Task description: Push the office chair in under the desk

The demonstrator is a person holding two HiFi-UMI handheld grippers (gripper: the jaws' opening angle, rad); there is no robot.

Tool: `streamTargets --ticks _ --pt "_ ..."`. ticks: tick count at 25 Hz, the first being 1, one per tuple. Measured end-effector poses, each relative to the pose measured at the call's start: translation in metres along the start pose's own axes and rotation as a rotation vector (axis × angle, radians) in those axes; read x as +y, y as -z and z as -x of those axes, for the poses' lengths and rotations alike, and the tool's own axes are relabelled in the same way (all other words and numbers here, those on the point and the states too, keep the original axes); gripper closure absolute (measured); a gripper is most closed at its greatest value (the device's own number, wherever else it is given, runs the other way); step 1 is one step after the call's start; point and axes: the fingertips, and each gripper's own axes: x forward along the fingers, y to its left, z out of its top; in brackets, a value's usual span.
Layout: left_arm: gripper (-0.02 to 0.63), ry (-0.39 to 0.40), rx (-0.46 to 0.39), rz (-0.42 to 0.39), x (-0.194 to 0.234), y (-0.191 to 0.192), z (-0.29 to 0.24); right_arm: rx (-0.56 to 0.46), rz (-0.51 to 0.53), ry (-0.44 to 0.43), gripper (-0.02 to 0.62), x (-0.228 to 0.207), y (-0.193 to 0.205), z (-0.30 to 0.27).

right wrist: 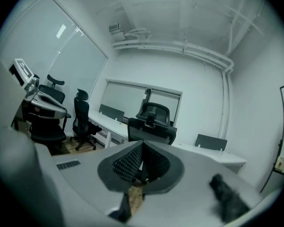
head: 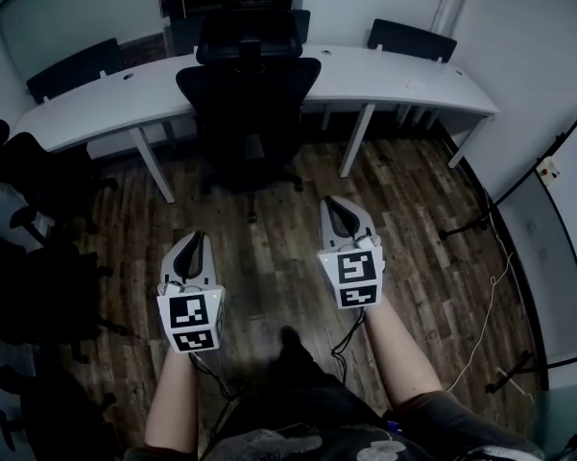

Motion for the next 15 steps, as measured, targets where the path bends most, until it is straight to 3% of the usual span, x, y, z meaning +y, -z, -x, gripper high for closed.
streamTargets --ticks 15 --pt "0.577 0.034 -0.075 -0.062 -0.026 0.008 0.114 -0.047 -0.057 0.036 0.574 0.045 0.003 0.115"
